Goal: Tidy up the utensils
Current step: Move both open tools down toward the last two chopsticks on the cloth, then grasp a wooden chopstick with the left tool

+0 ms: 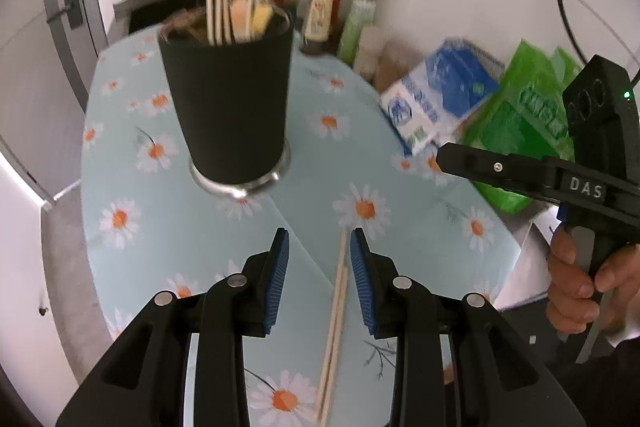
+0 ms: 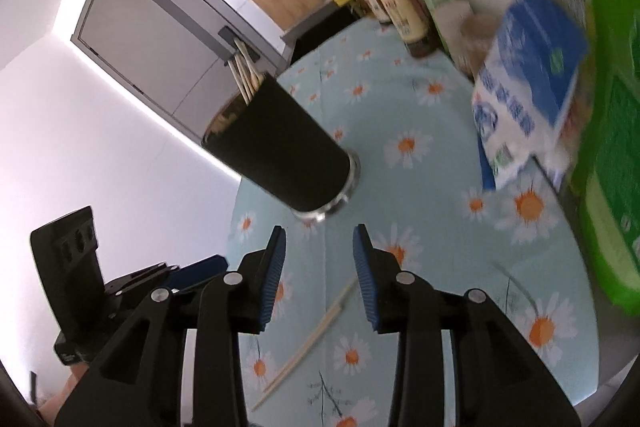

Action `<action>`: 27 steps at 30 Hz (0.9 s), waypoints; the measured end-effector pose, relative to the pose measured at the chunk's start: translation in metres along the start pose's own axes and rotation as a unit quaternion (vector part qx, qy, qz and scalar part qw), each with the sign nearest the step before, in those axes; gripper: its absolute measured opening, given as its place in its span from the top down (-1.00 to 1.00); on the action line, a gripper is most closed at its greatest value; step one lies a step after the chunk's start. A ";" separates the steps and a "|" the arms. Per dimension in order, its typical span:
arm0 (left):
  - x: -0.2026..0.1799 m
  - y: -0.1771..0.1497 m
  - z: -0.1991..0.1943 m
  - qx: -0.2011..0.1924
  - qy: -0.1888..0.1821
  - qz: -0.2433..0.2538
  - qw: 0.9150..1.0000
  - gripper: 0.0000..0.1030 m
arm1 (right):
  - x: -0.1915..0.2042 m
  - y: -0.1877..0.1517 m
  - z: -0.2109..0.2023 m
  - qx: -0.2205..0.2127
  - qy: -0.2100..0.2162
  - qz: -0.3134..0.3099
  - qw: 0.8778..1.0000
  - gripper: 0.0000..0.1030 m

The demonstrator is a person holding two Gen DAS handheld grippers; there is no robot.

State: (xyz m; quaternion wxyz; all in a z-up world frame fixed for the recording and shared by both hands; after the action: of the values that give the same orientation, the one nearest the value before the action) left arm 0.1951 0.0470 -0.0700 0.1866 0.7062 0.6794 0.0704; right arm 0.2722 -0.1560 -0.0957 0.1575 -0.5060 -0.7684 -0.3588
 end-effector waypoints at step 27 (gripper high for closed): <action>-0.006 -0.032 0.080 0.151 0.030 0.017 0.988 0.43 | -0.025 -0.039 0.023 0.096 0.041 -0.010 0.994 0.30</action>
State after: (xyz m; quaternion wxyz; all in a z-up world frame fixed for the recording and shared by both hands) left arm 0.1925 0.0278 -0.1540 0.0561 0.7352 0.6755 -0.0081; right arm 0.2513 -0.1651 -0.1426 0.2328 -0.4655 -0.7975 -0.3052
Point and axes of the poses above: each gripper's, at about its wrist camera, not at the fingertips, and z roughly the way its jaws point, x to its left, y to its top, the point moved 1 cm from there along z, roughly the way its jaws point, and after that the axes turned 11 degrees about x, right-handed, at the moved point
